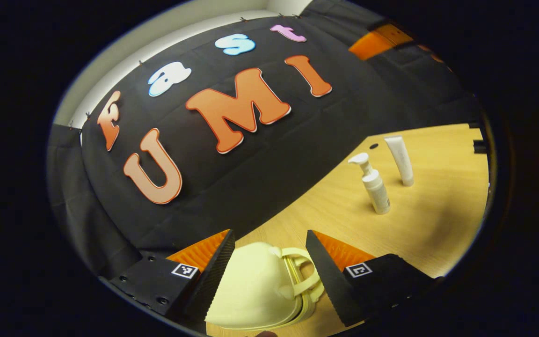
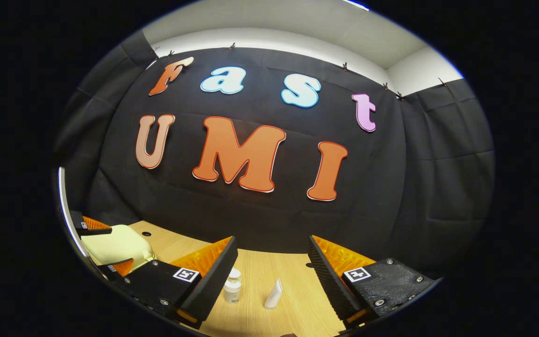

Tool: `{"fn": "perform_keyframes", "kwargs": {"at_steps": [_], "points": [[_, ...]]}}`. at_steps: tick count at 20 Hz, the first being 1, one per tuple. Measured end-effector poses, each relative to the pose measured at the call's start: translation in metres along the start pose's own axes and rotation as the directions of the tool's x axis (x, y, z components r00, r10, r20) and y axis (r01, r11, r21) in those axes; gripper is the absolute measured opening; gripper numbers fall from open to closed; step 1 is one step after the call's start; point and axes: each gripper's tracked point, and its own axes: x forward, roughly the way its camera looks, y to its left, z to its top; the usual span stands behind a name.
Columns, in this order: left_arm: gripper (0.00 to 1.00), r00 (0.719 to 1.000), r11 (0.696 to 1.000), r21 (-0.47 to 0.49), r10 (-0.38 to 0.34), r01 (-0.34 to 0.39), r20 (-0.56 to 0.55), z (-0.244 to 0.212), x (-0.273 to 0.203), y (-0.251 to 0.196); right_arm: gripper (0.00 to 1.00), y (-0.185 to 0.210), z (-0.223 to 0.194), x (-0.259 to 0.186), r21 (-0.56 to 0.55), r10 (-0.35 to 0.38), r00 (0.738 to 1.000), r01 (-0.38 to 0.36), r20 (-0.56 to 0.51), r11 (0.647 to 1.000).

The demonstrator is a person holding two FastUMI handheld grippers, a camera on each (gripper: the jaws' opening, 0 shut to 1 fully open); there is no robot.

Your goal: First open the suitcase, pack the skin care products into it, and then close the suitcase.

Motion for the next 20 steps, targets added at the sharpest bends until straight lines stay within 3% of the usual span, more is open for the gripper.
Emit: {"fn": "perform_keyframes", "kwargs": {"at_steps": [8, 14, 16, 20], "points": [[0.98, 0.991, 0.978, 0.197, -0.047, 0.071, -0.124, -0.052, 0.026, -0.03, 0.96, -0.021, -0.015, 0.021, 0.002, -0.005, 1.0, 0.005, -0.019, 1.0], [0.98, 0.981, 0.927, 0.356, -0.052, 0.117, -0.187, -0.088, 0.028, -0.051, 0.96, -0.026, -0.024, 0.025, 0.004, 0.0, 0.999, 0.0, -0.033, 1.0], [0.93, 0.979, 0.907, 0.407, -0.028, 0.11, -0.202, -0.095, 0.032, -0.051, 0.96, -0.028, -0.027, 0.027, 0.006, 0.004, 0.999, -0.004, -0.039, 1.0], [0.93, 0.969, 0.872, 0.476, 0.011, 0.111, -0.247, -0.115, 0.041, -0.052, 0.97, -0.029, -0.034, 0.029, 0.011, 0.013, 0.999, -0.013, -0.052, 1.0]]}}
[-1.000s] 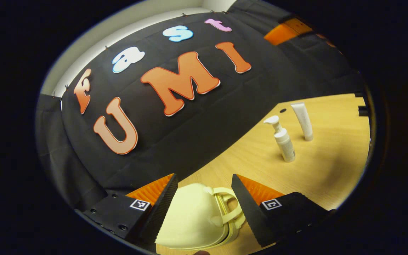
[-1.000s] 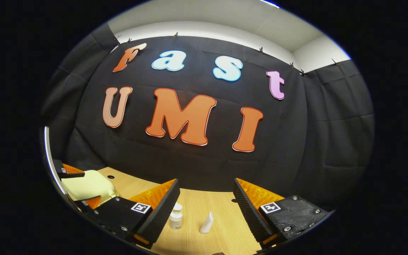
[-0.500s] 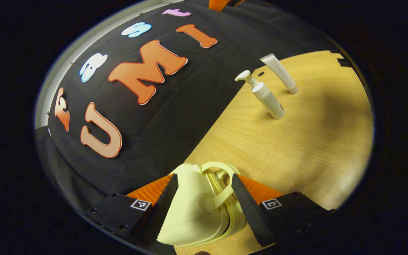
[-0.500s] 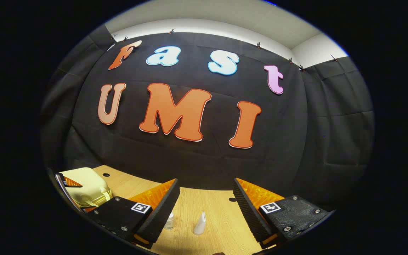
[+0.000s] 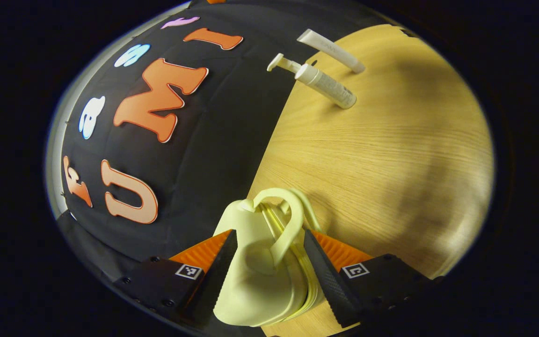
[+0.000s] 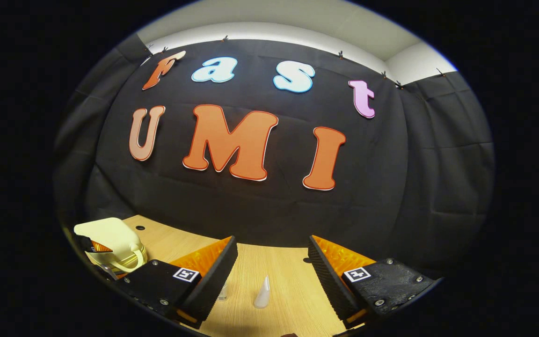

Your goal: First open the suitcase, pack the skin care products into it, and then close the suitcase.

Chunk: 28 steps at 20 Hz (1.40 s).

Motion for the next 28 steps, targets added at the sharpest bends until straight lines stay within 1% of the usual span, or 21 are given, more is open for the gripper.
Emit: {"fn": "perform_keyframes", "kwargs": {"at_steps": [1, 2, 5, 7, 8, 9, 10, 11, 12, 14, 16, 19, 21, 22, 25, 26, 27, 28], "points": [[0.92, 1.0, 1.0, 0.016, 0.01, -0.01, -0.006, 0.0, 0.003, 0.001, 0.97, 0.0, -0.001, 0.001, 0.0, 0.002, 1.0, -0.002, -0.001, 1.0], [0.8, 1.0, 1.0, 0.027, 0.013, -0.012, -0.011, 0.0, 0.004, 0.001, 0.97, -0.001, -0.002, 0.002, -0.002, 0.002, 1.0, -0.002, -0.001, 1.0], [0.8, 0.999, 0.997, 0.073, 0.037, -0.036, -0.017, 0.001, 0.015, 0.001, 0.97, 0.0, -0.007, 0.005, 0.0, 0.011, 1.0, -0.011, -0.008, 1.0], [0.63, 0.999, 0.994, 0.108, 0.034, -0.032, -0.022, 0.004, 0.018, -0.002, 0.97, -0.002, -0.01, 0.007, -0.002, 0.016, 1.0, -0.016, -0.012, 1.0], [0.6, 0.999, 0.991, 0.132, 0.03, -0.027, -0.024, 0.005, 0.02, -0.005, 0.97, -0.003, -0.011, 0.008, -0.003, 0.017, 1.0, -0.017, -0.013, 1.0], [0.55, 0.999, 0.988, 0.155, 0.024, -0.019, -0.029, 0.005, 0.023, -0.009, 0.97, -0.004, -0.012, 0.009, -0.002, 0.019, 1.0, -0.019, -0.014, 1.0], [0.29, 0.999, 0.985, 0.17, 0.025, -0.02, -0.03, 0.006, 0.024, -0.011, 0.97, -0.006, -0.013, 0.011, -0.002, 0.018, 1.0, -0.018, -0.014, 1.0], [0.31, 0.999, 0.983, 0.181, 0.015, -0.007, -0.042, 0.003, 0.025, -0.014, 0.97, -0.007, -0.014, 0.012, -0.002, 0.019, 1.0, -0.02, -0.016, 1.0], [0.18, 0.999, 0.984, 0.179, 0.014, -0.006, -0.044, 0.005, 0.022, -0.009, 0.97, -0.009, -0.017, 0.012, -0.002, 0.019, 1.0, -0.019, -0.019, 1.0], [0.18, 0.998, 0.993, 0.114, 0.014, -0.007, -0.055, 0.002, 0.017, -0.004, 0.97, -0.011, -0.019, 0.016, -0.001, 0.021, 1.0, -0.021, -0.022, 1.0], [0.18, 0.998, 0.998, 0.052, 0.033, -0.031, -0.046, 0.009, 0.012, 0.01, 0.97, -0.014, -0.024, 0.02, 0.001, 0.025, 0.999, -0.025, -0.029, 1.0], [0.17, 0.996, 0.996, -0.044, 0.073, -0.075, -0.041, 0.016, 0.003, 0.049, 0.97, -0.014, -0.026, 0.026, 0.012, 0.044, 0.998, -0.044, -0.033, 0.999], [0.17, 0.993, 0.988, -0.112, 0.105, -0.11, -0.046, 0.018, 0.001, 0.073, 0.97, -0.01, -0.027, 0.03, 0.013, 0.063, 0.997, -0.062, -0.034, 0.998], [0.17, 0.991, 0.981, -0.147, 0.121, -0.128, -0.056, 0.016, -0.003, 0.087, 0.97, -0.008, -0.029, 0.032, 0.01, 0.075, 0.997, -0.075, -0.035, 0.997], [0.17, 0.983, 0.947, -0.269, 0.155, -0.176, -0.096, 0.011, -0.006, 0.13, 0.97, 0.001, -0.032, 0.037, 0.009, 0.124, 0.992, -0.124, -0.035, 0.992], [0.17, 0.981, 0.933, -0.309, 0.157, -0.186, -0.116, 0.007, -0.007, 0.14, 0.97, 0.003, -0.032, 0.038, 0.01, 0.14, 0.99, -0.14, -0.033, 0.99], [0.18, 0.978, 0.914, -0.352, 0.166, -0.202, -0.128, 0.003, -0.009, 0.149, 0.97, 0.006, -0.034, 0.039, 0.011, 0.156, 0.987, -0.156, -0.035, 0.988], [0.18, 0.977, 0.893, -0.399, 0.161, -0.206, -0.142, 0.0, -0.008, 0.158, 0.97, 0.009, -0.036, 0.04, 0.011, 0.174, 0.984, -0.174, -0.038, 0.985]]}}
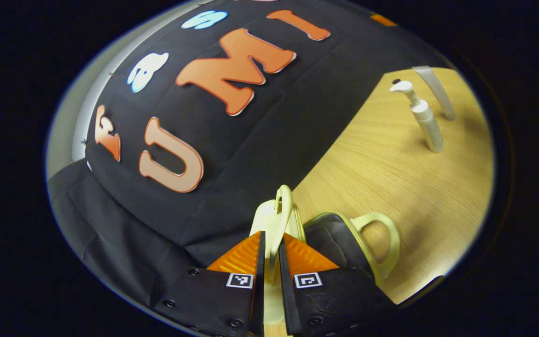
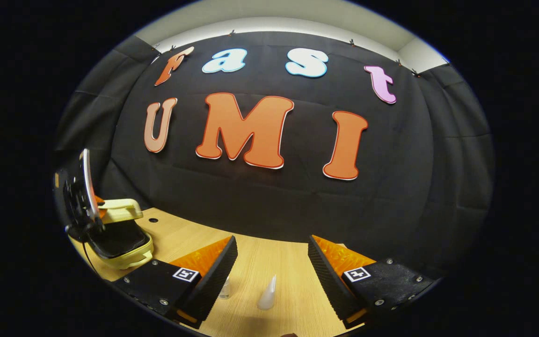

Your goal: First open the suitcase, pack the skin care products into it, and then close the suitcase.

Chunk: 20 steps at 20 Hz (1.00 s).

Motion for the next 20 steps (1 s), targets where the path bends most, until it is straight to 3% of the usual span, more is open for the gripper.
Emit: {"fn": "perform_keyframes", "kwargs": {"at_steps": [3, 7, 14, 20], "points": [[0.18, 1.0, 0.989, -0.145, 0.02, -0.022, -0.018, 0.0, 0.005, 0.033, 0.96, 0.005, -0.001, 0.005, -0.027, 0.019, 1.0, -0.019, -0.004, 0.999], [0.17, 0.999, 0.962, -0.269, 0.045, -0.051, -0.027, -0.011, 0.013, 0.078, 0.97, 0.012, -0.002, 0.01, -0.025, -0.004, 1.0, 0.003, -0.022, 1.0], [0.17, 0.991, 0.917, -0.377, 0.11, -0.129, -0.071, -0.068, 0.053, 0.188, 0.97, 0.042, 0.006, 0.015, -0.038, -0.062, 0.997, 0.061, -0.037, 0.997], [0.2, 0.987, 0.862, -0.485, 0.099, -0.147, -0.124, -0.149, 0.09, 0.251, 0.97, 0.062, 0.016, 0.015, -0.044, -0.134, 0.99, 0.131, -0.053, 0.99]]}}
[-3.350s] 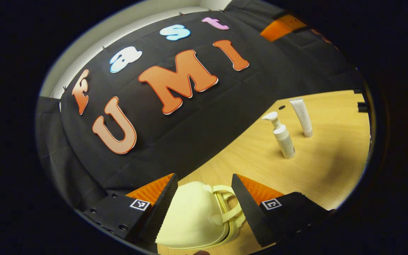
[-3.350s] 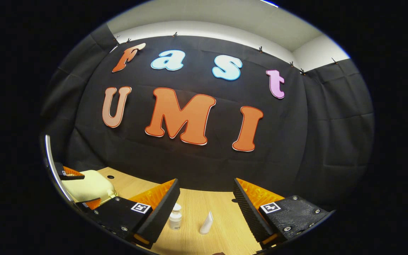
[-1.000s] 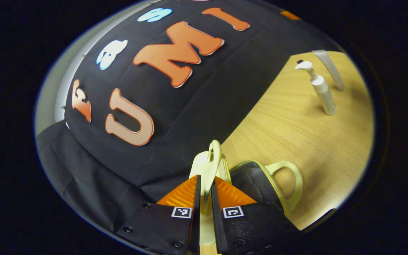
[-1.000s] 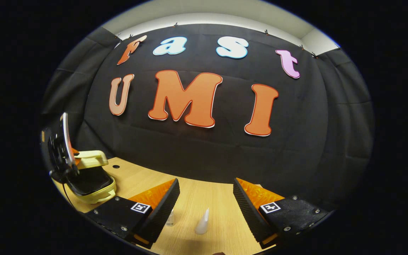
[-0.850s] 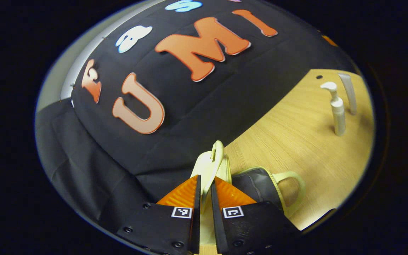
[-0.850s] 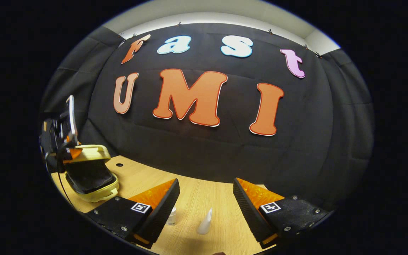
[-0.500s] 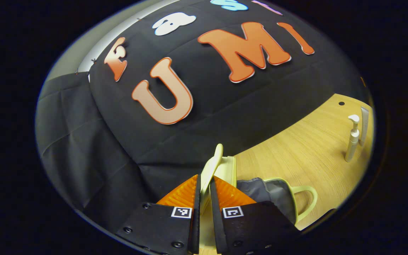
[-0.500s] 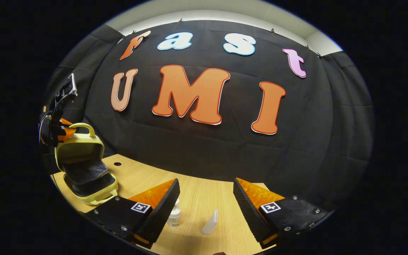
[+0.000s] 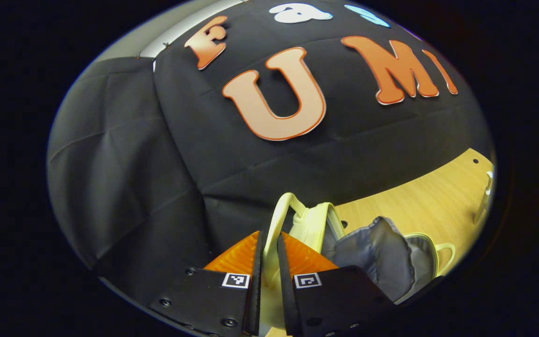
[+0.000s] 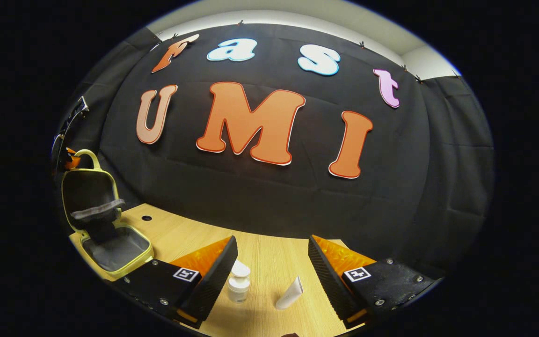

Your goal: First open the suitcase, pack the skin care products into it, and then close the suitcase.

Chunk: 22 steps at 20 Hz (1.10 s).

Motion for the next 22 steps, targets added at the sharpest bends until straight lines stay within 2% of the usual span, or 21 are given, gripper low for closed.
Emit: {"fn": "perform_keyframes", "kwargs": {"at_steps": [4, 6, 7, 9, 13, 14, 15, 16, 18, 19, 20, 22], "points": [[0.22, 0.998, 0.999, -0.02, 0.048, -0.049, -0.04, -0.032, 0.025, 0.039, 0.97, 0.014, 0.007, -0.006, -0.012, -0.035, 0.999, 0.035, -0.005, 0.999], [0.22, 0.999, 0.999, -0.033, 0.032, -0.033, -0.038, -0.042, 0.039, 0.052, 0.97, 0.021, 0.009, -0.007, -0.017, -0.048, 0.999, 0.047, -0.006, 0.999], [0.18, 0.998, 0.998, -0.026, 0.06, -0.061, -0.031, -0.049, 0.042, 0.061, 0.97, 0.024, 0.009, -0.008, -0.013, -0.052, 0.999, 0.052, -0.01, 0.999], [0.05, 0.991, 0.997, -0.022, 0.073, -0.075, -0.113, -0.082, 0.056, 0.066, 0.96, 0.032, 0.009, -0.01, -0.008, -0.061, 0.998, 0.06, -0.019, 0.998], [0.05, 0.99, 0.991, -0.113, 0.052, -0.067, -0.132, -0.103, 0.069, 0.064, 0.97, 0.037, 0.009, -0.018, -0.014, -0.082, 0.996, 0.082, -0.023, 0.997], [0.09, 0.991, 0.99, -0.129, 0.045, -0.061, -0.129, -0.105, 0.067, 0.062, 0.97, 0.037, 0.008, -0.019, -0.016, -0.086, 0.996, 0.086, -0.028, 0.996], [0.18, 0.993, 0.988, -0.149, 0.026, -0.044, -0.118, -0.102, 0.065, 0.055, 0.97, 0.036, 0.007, -0.02, -0.017, -0.091, 0.995, 0.09, -0.03, 0.996], [0.19, 0.993, 0.987, -0.157, 0.025, -0.043, -0.113, -0.099, 0.064, 0.053, 0.96, 0.035, 0.008, -0.02, -0.019, -0.095, 0.995, 0.094, -0.031, 0.995], [0.35, 0.996, 0.986, -0.162, 0.009, -0.024, -0.09, -0.09, 0.058, 0.043, 0.97, 0.033, 0.007, -0.022, -0.016, -0.099, 0.995, 0.098, -0.03, 0.995], [0.5, 0.997, 0.986, -0.165, 0.001, -0.014, -0.077, -0.086, 0.05, 0.036, 0.97, 0.032, 0.007, -0.021, -0.014, -0.098, 0.995, 0.098, -0.03, 0.995], [0.51, 0.998, 0.985, -0.171, -0.006, -0.006, -0.067, -0.082, 0.044, 0.029, 0.97, 0.03, 0.007, -0.022, -0.014, -0.097, 0.995, 0.097, -0.029, 0.995], [0.61, 0.999, 0.983, -0.18, -0.024, 0.017, -0.039, -0.069, 0.034, 0.014, 0.97, 0.026, 0.006, -0.022, -0.015, -0.095, 0.995, 0.095, -0.025, 0.995]]}}
